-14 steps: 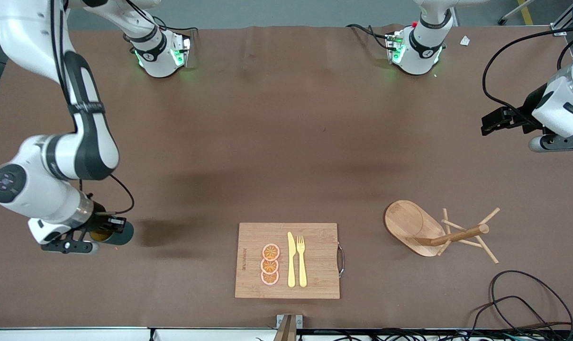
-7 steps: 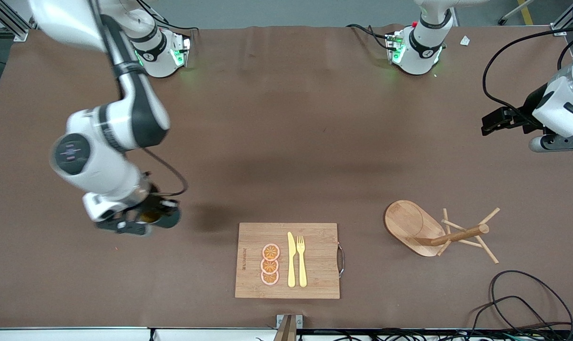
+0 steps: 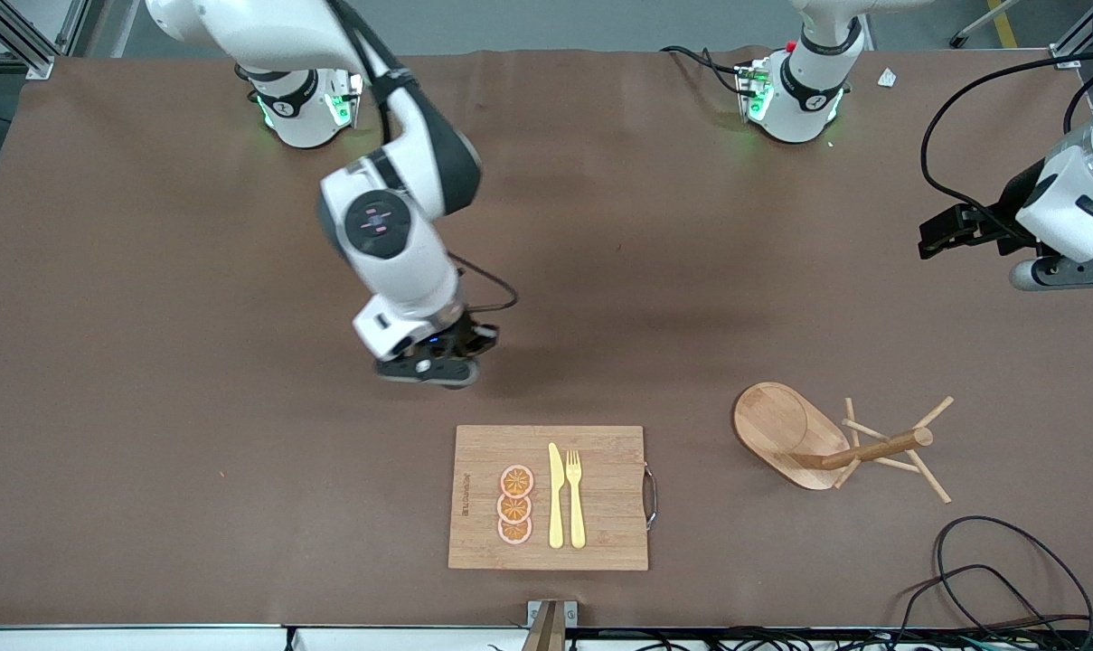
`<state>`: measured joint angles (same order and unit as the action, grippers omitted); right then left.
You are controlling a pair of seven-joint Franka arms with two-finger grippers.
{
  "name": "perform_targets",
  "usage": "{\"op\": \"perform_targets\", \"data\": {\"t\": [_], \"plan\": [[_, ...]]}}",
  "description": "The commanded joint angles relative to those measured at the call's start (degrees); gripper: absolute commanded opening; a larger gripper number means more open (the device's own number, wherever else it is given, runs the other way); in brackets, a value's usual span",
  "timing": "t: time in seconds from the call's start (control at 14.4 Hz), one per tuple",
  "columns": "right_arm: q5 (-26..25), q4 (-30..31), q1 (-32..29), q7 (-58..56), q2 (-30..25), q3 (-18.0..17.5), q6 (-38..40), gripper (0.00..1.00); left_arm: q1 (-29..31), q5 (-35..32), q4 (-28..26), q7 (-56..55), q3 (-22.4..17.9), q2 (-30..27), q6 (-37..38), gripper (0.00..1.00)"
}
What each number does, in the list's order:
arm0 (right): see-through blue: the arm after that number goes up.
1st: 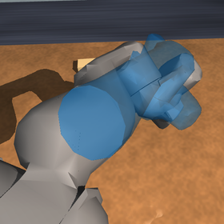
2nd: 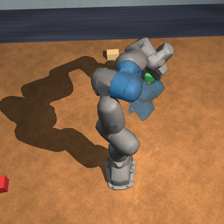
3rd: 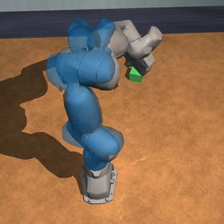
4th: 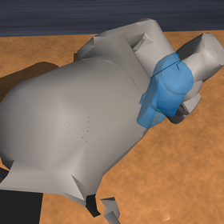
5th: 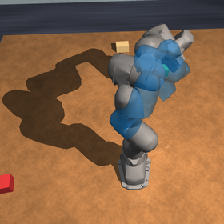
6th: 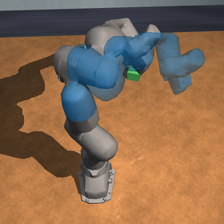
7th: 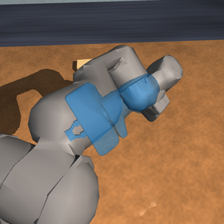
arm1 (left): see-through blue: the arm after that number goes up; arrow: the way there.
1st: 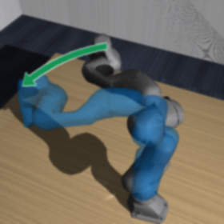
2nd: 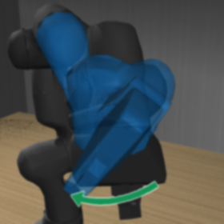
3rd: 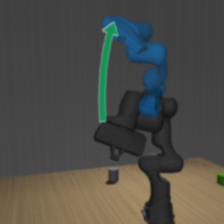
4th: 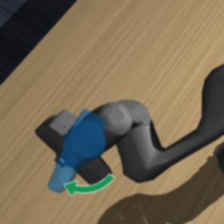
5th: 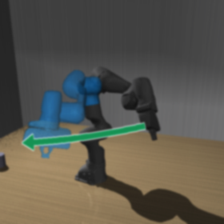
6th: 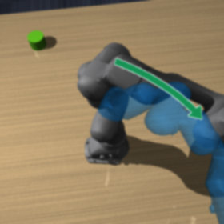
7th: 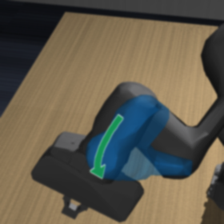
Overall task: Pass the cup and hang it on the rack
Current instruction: 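Carry the teal mug with the right gripper to the table middle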
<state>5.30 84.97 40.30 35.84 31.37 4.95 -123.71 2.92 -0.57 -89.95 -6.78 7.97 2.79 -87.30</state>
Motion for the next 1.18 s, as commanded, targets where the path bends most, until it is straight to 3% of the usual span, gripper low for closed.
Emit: {"op": "perform_targets", "data": {"t": [0.0, 0.28, 0.48, 0.76, 1.11], "plan": [[0.05, -2.08, 4.86, 1.69, 4.82, 0.68, -4.34, 0.0, 0.24, -0.31, 0.13, 0.71, 0.11, -0.24, 0.03, 1.0], [-1.34, -4.8, 13.91, 6.16, 8.43, 1.2, -4.61, 0.0, 0.24, -0.22, 0.13, 0.71, 0.02, -0.24, 0.03, 1.0], [-6.69, -6.91, 18.49, 11.16, 11.68, 1.12, -4.18, 0.0, 0.24, -0.31, 0.13, 0.71, -0.06, -0.24, 0.03, 1.0], [-10.04, -8.67, 20.87, 11.18, 14.33, 0.94, -2.86, 0.0, 0.24, -0.22, 0.13, 0.71, -0.15, -0.15, 0.03, 1.0], [-9.87, -12.8, 22.81, 12.14, 15.56, 0.76, 1.1, 0.0, 0.24, -0.31, 0.13, 0.71, -0.15, -0.06, 0.03, 1.0]]}}
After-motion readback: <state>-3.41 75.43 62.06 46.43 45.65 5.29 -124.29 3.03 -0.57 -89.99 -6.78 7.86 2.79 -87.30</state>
